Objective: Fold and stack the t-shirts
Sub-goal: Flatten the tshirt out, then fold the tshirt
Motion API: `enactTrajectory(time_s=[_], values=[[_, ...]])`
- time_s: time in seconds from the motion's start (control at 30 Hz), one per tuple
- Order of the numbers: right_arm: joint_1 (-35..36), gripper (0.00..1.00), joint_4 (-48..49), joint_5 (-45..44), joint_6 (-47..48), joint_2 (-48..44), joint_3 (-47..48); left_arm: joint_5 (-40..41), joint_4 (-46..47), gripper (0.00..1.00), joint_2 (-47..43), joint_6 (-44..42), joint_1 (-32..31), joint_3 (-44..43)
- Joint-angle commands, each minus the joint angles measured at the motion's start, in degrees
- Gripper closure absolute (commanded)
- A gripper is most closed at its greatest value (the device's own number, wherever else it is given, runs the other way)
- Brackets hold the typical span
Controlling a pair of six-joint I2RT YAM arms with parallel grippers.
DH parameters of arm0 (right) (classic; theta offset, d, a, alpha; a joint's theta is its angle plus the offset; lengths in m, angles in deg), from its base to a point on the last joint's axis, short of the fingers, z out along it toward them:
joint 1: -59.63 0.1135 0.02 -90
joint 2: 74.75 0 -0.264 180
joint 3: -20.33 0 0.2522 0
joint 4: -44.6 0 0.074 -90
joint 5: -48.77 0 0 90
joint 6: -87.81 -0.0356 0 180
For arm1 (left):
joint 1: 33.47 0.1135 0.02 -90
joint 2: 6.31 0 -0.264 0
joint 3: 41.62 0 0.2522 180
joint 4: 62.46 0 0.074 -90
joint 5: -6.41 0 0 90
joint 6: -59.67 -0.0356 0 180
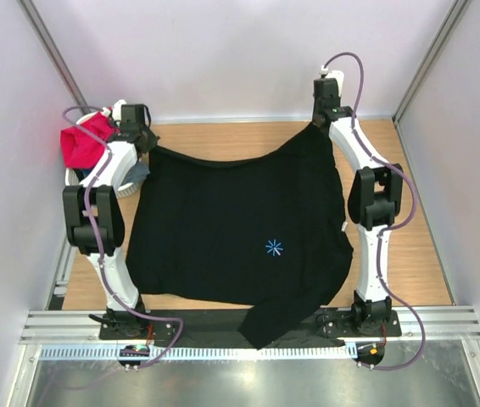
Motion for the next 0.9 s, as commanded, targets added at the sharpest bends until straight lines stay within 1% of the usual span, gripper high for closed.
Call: enactTrajectory(time_s=[0.0,0.03,0.1,0.17,0.2,0.23,0.3,0.33,0.37,0.4,0.43,0.47,0.53,0.57,0.6,0.63,0.67,0.7,0.73,0.77,0.8,0.83,0.87], values=[[-1.2,0.99,1.4,-0.9,1.6,-0.4,16.9,-2.3,6.2,1.00,2.5,-1.1,-0.1,-11.3],[-1.5,0.99,1.0,-0.3,1.8,0.1,19.2,-2.4,5.9,1.00,2.9,-1.7,-0.3,-14.9],[-1.8,0.99,1.0,0.6,2.0,-0.8,23.4,-2.9,4.3,1.00,2.3,-2.7,-0.3,-17.3],[-2.0,0.99,1.4,1.3,2.4,-3.8,24.7,-3.1,3.7,1.00,0.3,-3.3,-0.3,-18.4],[-2.0,0.99,1.7,1.6,2.4,-5.4,24.4,-3.3,3.5,1.00,-2.6,-4.4,-0.3,-18.2],[-2.0,0.99,2.2,2.3,2.5,-8.8,23.7,-3.4,3.5,1.00,-4.2,-5.1,-0.3,-17.8],[-1.9,0.99,3.8,4.0,2.5,-13.1,20.9,-3.5,3.4,1.00,-7.6,-6.0,-0.3,-16.5],[-2.0,0.99,4.1,4.6,2.6,-14.8,19.8,-3.8,3.5,1.00,-10.9,-6.6,-0.3,-15.7],[-1.9,0.99,4.5,5.1,2.8,-19.2,17.6,-4.1,3.8,1.00,-13.0,-6.7,-0.3,-14.3],[-1.9,0.99,4.9,5.2,2.8,-21.1,16.4,-4.4,3.8,1.00,-14.8,-6.7,-0.3,-13.3],[-1.9,0.99,4.9,5.9,3.0,-23.4,15.1,-4.6,3.9,1.00,-18.9,-6.7,-0.3,-12.3],[-1.9,0.99,5.2,6.5,3.4,-27.5,12.7,-4.9,4.0,1.00,-20.8,-6.7,-0.3,-11.3],[-1.9,0.99,5.5,8.2,4.1,-31.7,10.4,-4.9,4.6,1.00,-25.0,-6.6,-0.3,-7.9],[-1.7,0.99,5.9,8.6,5.1,-33.5,8.2,-4.8,4.7,1.00,-28.7,-6.9,-0.3,-6.8],[-1.6,0.99,6.6,8.9,5.7,-37.5,7.1,-5.3,4.7,1.00,-30.9,-7.0,-0.3,-5.1],[-1.6,0.99,6.6,9.3,6.3,-39.3,5.8,-5.7,4.7,1.00,-32.9,-7.2,-0.3,-4.0],[-1.6,0.99,7.2,9.2,6.7,-41.4,3.6,-6.0,4.8,1.00,-37.0,-7.3,-0.3,-3.1],[-1.6,0.99,7.3,9.2,6.6,-43.0,2.7,-6.2,4.8,1.00,-39.0,-7.2,-0.3,-2.2],[-1.6,0.99,7.2,9.3,6.7,-46.8,1.8,-6.4,4.8,1.00,-41.1,-6.8,-0.3,0.1],[-1.6,0.99,7.4,10.8,6.7,-48.7,-0.6,-7.4,4.8,1.00,-43.7,-6.7,-0.3,1.3],[-1.5,0.99,8.1,11.5,6.7,-50.9,-2.3,-7.7,5.4,1.00,-47.9,-6.8,-0.3,2.8],[-1.5,0.99,8.8,12.0,6.4,-55.3,-3.8,-7.6,5.8,1.00,-50.6,-7.0,-0.3,4.0],[-1.5,0.99,9.5,12.7,6.2,-57.0,-5.8,-6.2,6.0,1.00,-52.6,-7.1,-0.3,5.8]])
